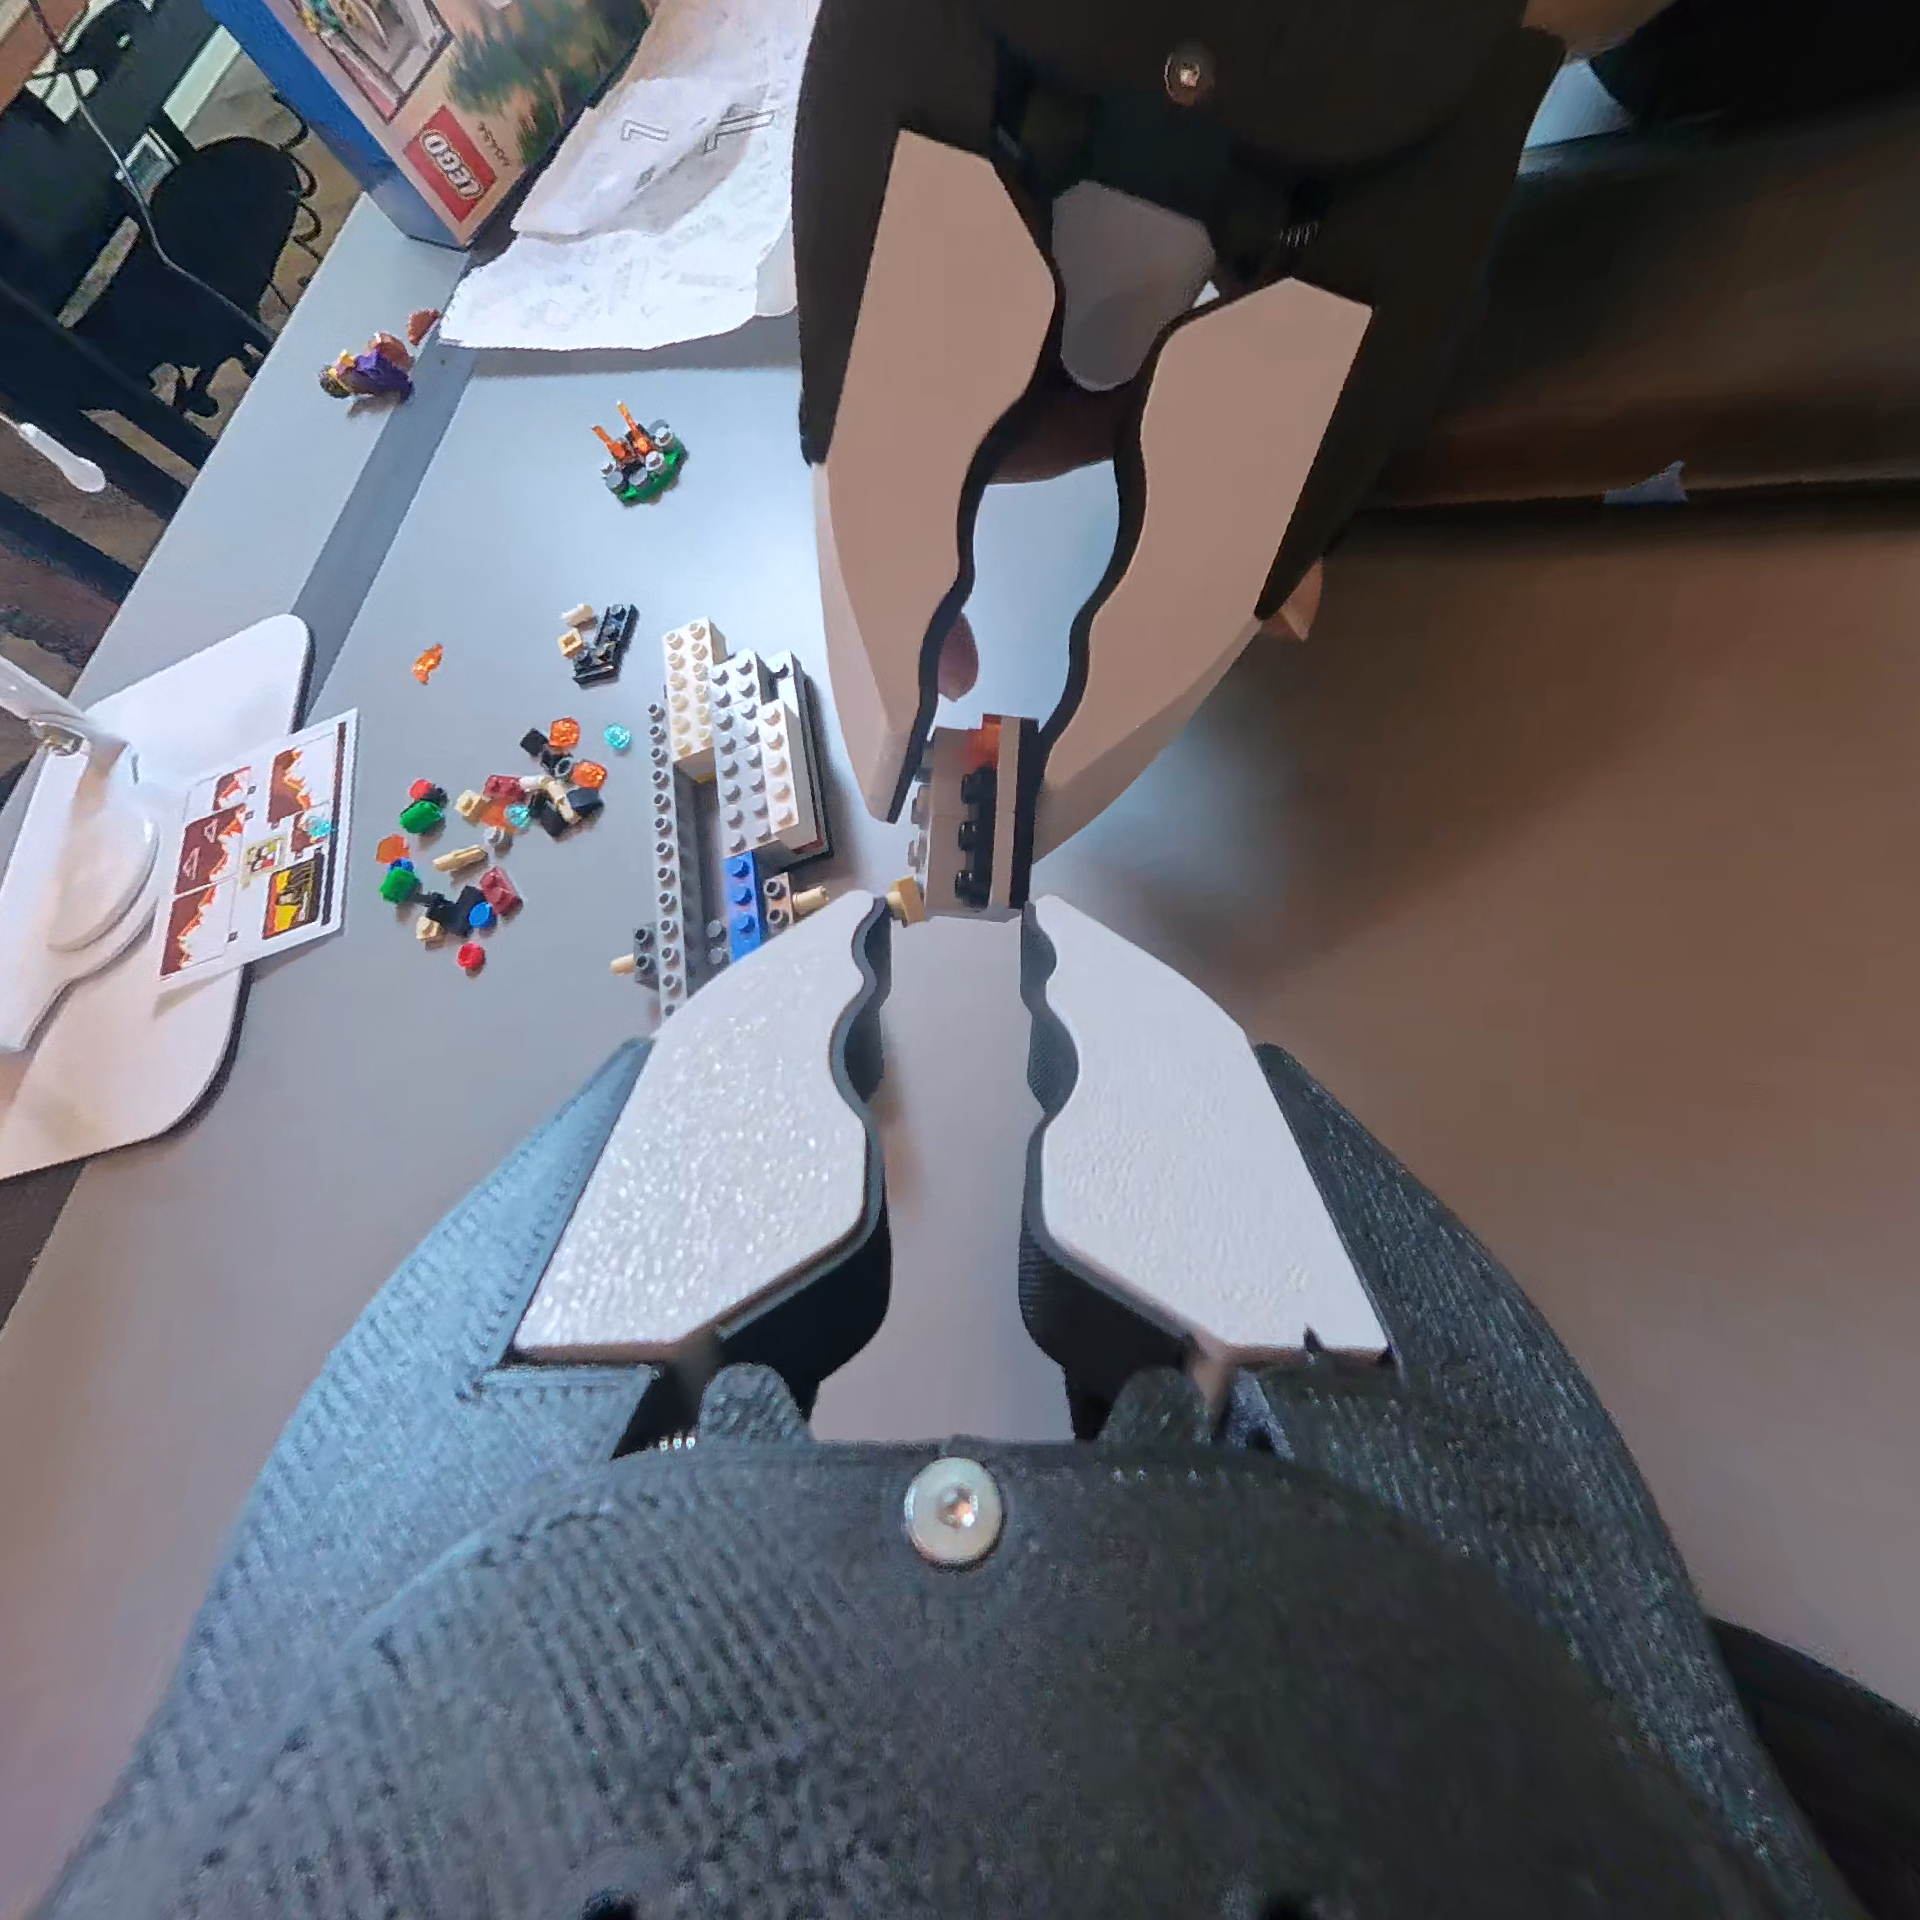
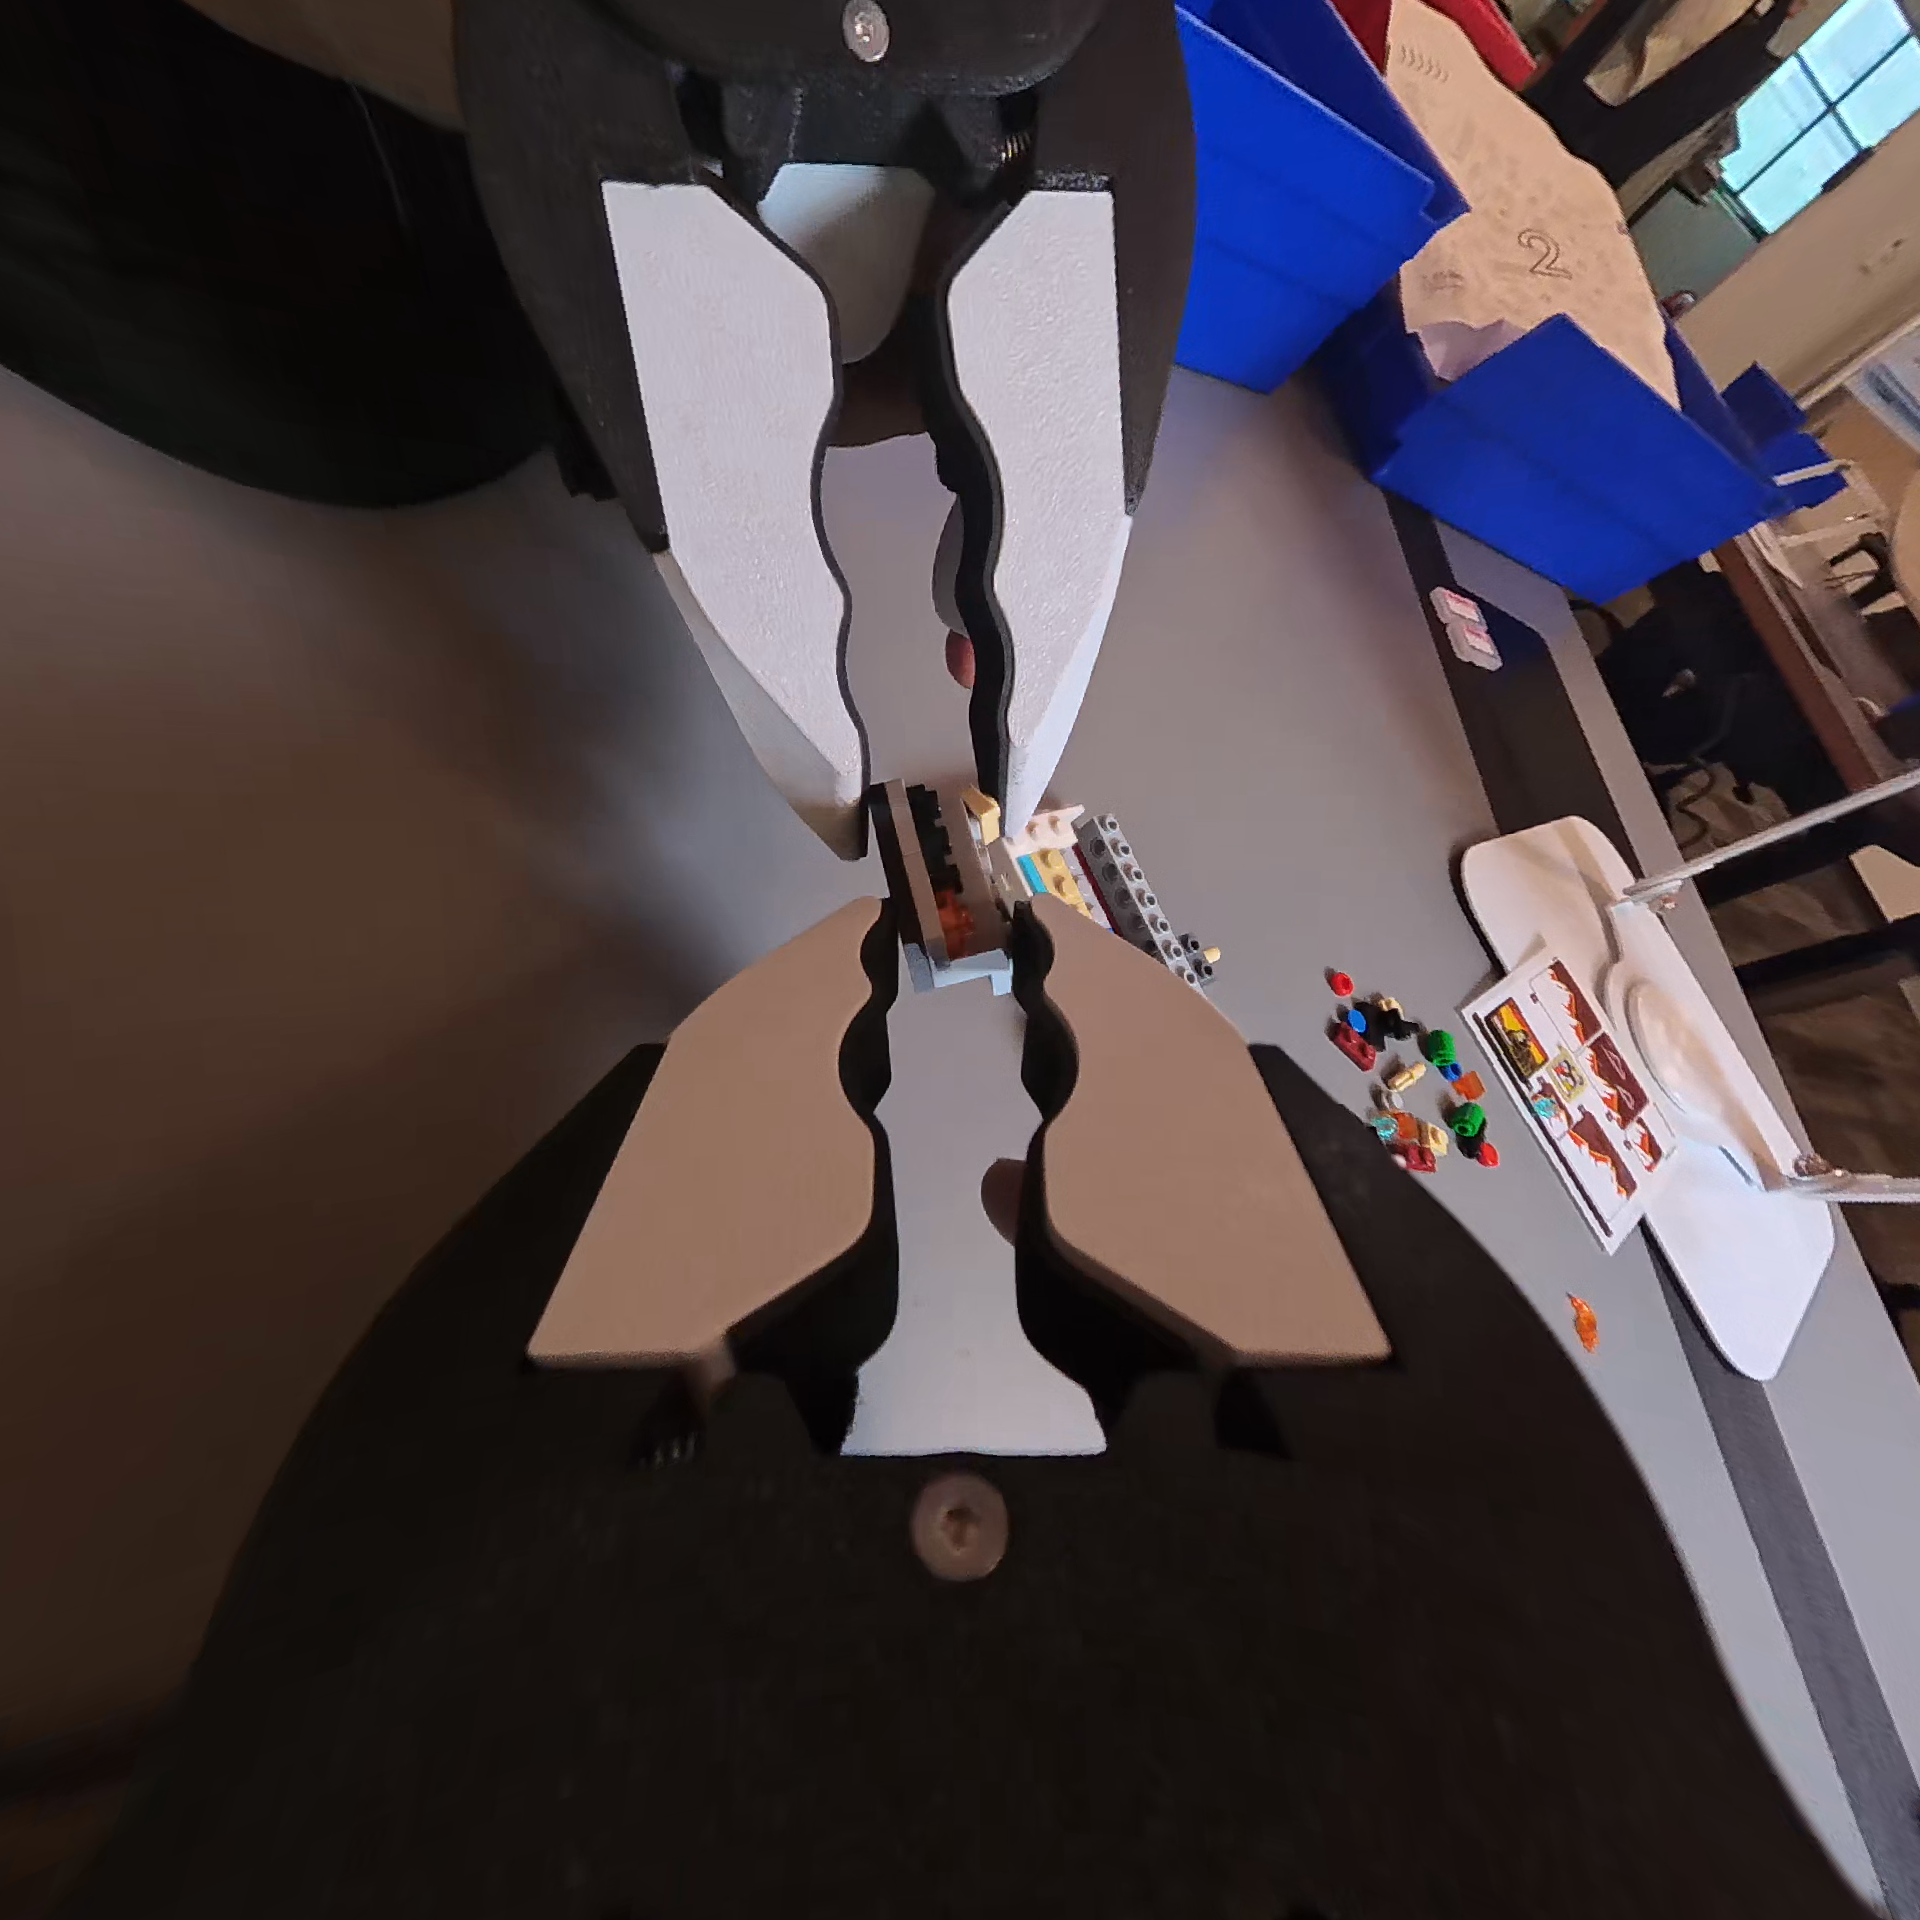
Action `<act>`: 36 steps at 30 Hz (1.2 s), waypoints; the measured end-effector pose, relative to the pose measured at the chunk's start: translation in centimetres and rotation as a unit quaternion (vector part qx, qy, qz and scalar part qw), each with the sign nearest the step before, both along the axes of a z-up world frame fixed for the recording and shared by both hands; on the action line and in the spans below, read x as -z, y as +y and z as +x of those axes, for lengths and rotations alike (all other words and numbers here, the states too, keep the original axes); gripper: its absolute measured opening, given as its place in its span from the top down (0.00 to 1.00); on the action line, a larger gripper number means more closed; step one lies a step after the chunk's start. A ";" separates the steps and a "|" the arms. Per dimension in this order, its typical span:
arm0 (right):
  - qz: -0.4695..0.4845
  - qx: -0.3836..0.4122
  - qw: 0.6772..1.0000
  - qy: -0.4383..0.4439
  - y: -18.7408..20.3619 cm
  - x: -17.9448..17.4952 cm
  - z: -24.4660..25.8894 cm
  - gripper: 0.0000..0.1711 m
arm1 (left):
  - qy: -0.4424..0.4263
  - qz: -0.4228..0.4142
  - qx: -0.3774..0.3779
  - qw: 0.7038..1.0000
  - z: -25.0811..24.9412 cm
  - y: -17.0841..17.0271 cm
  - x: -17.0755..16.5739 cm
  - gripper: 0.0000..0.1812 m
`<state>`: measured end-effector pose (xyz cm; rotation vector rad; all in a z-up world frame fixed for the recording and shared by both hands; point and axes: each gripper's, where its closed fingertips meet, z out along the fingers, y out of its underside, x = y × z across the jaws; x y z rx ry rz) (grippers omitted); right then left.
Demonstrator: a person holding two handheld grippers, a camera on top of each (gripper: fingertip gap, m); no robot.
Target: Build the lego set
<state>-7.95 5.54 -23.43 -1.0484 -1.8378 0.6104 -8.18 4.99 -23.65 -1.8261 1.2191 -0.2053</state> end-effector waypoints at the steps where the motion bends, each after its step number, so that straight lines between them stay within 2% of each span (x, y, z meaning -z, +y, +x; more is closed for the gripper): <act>1: 0.002 0.006 1.000 -0.001 0.0 0.0 -0.1 0.88 | 0.007 0.005 -0.002 1.000 -0.1 0.0 0.0 0.87; 6: 0.029 0.009 0.999 -0.025 -0.3 0.7 -0.1 0.88 | 0.047 0.004 0.004 0.999 -0.3 -0.3 0.9 0.87; 14: 0.017 -0.025 0.999 -0.034 -1.1 1.1 0.3 0.88 | 0.058 0.002 0.025 0.998 0.3 -1.0 1.1 0.86; 32: -0.088 -0.017 0.996 -0.018 -1.6 0.3 0.0 0.88 | 0.059 -0.006 0.008 0.998 0.1 -1.2 0.4 0.88; 36: -0.086 -0.018 0.996 -0.020 -1.8 0.5 0.0 0.88 | 0.066 -0.014 0.008 0.998 0.0 -1.3 0.6 0.88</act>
